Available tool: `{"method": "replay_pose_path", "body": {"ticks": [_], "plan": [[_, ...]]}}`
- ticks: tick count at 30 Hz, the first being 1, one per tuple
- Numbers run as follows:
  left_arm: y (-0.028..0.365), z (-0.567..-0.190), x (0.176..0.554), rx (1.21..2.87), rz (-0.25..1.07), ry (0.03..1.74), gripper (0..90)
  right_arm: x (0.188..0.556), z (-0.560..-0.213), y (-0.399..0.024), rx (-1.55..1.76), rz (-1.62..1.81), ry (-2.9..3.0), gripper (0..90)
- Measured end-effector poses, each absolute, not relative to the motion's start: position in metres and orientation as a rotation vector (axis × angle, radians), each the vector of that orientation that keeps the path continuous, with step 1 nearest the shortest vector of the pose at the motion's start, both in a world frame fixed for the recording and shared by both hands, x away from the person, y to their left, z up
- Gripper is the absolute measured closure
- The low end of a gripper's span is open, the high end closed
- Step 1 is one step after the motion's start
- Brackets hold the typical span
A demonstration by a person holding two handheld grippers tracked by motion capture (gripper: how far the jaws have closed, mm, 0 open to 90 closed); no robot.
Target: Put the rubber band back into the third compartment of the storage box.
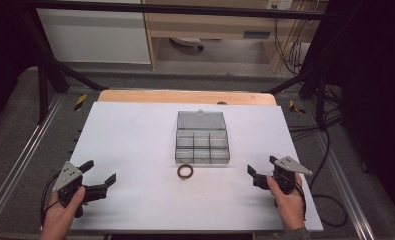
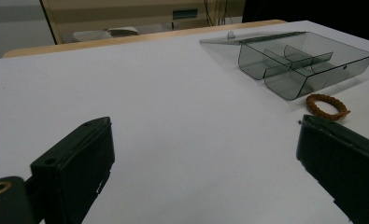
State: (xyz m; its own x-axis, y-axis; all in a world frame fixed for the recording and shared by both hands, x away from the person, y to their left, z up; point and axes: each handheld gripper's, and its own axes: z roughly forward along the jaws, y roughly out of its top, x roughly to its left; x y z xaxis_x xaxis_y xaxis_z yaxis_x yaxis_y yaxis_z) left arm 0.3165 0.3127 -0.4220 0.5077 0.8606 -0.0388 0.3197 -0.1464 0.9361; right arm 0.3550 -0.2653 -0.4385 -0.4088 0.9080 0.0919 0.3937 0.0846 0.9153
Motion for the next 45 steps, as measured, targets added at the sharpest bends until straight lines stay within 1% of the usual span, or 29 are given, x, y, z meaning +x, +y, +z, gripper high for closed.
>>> {"method": "replay_pose_path", "body": {"ticks": [16, 34, 36, 45], "plan": [[0.31, -0.423, 0.316, 1.718, 0.644, 1.002, 4.0, 0.354, -0.433, -0.255, 1.279, 1.335, 1.871, 3.4], [0.306, -0.424, 0.317, 1.746, 0.635, 0.989, 3.9, 0.351, -0.432, -0.21, 1.231, 1.301, 2.118, 3.8], [0.305, -0.425, 0.317, 1.751, 0.632, 0.986, 3.9, 0.35, -0.433, -0.201, 1.229, 1.31, 2.171, 5.3], [0.307, -0.425, 0.317, 1.752, 0.633, 0.992, 3.9, 0.348, -0.436, -0.167, 1.176, 1.235, 2.267, 4.5]]}}
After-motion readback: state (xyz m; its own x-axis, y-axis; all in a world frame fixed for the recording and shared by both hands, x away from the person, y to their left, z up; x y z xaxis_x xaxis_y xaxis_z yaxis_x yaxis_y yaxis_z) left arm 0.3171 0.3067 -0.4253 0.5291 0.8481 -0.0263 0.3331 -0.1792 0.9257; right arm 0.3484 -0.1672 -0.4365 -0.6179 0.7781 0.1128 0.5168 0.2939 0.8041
